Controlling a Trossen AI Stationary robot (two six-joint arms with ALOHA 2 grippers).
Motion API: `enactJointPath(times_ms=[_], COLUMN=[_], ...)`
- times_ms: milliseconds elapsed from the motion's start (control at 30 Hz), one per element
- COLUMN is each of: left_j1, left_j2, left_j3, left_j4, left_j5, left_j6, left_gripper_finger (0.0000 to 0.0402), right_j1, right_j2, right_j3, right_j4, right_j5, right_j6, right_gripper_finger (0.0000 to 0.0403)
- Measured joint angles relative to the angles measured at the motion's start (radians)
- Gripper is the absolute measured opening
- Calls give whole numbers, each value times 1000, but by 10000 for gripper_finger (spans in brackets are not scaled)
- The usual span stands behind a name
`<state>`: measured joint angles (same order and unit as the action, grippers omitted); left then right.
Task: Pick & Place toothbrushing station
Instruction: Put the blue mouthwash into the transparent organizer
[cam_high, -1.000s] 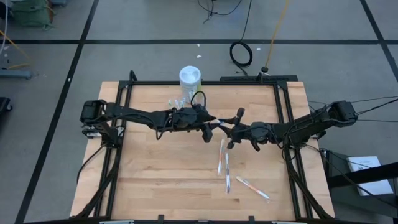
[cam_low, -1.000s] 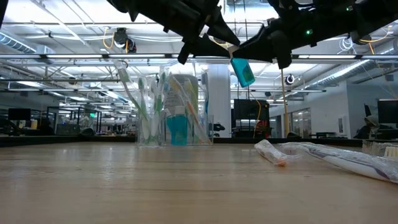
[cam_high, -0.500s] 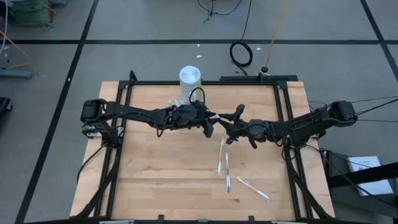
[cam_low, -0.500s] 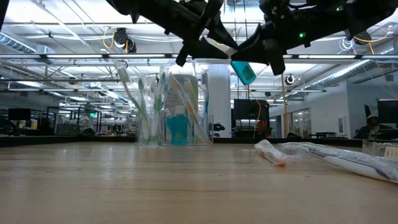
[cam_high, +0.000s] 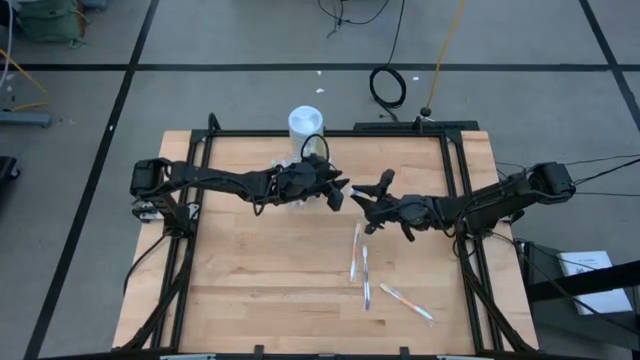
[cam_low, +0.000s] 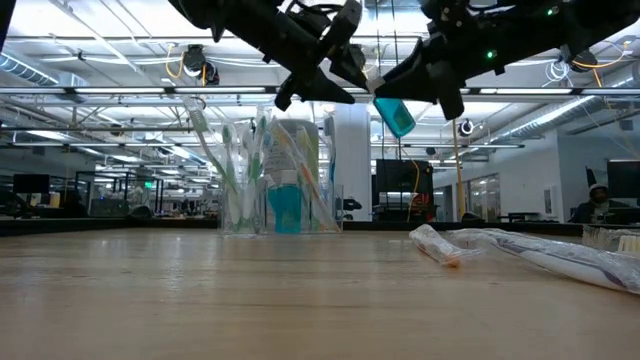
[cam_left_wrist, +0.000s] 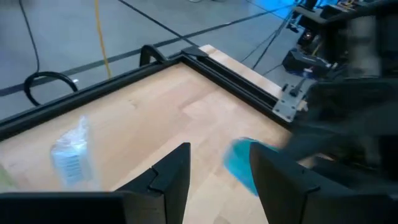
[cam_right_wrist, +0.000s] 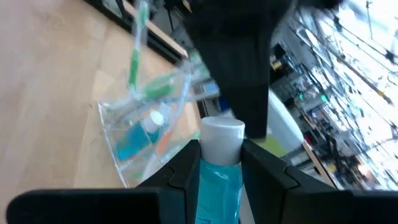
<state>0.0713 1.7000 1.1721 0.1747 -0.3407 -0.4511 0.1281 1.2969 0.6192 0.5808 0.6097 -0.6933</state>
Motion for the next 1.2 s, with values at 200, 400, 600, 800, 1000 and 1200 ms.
enactJointPath(times_ms=[200, 400, 600, 800, 1000, 1200], left_j1=[7, 6, 2, 12, 8, -17], left_j2=[0, 0, -2, -33, -46, 22], left_j3=[0, 0, 0, -2, 0, -2], left_j4=[6, 15, 7, -52, -83, 46], left_j5=[53, 109, 138, 144, 204, 265], left_j6=[21, 136, 426, 548, 520, 499], left_gripper_finger=[167, 168, 169, 205, 239, 241], right_j1=[-2, -2, -1, -2, -10, -16], right_j2=[0, 0, -25, -100, -152, -139], right_j3=[0, 0, -1, 0, 1, 1], right_j4=[-10, -35, -33, -138, -105, -66], right_j5=[12, 16, 5, -63, -36, -184], right_j6=[1, 12, 133, 221, 328, 394], right_gripper_finger=[91, 91, 91, 91, 91, 91])
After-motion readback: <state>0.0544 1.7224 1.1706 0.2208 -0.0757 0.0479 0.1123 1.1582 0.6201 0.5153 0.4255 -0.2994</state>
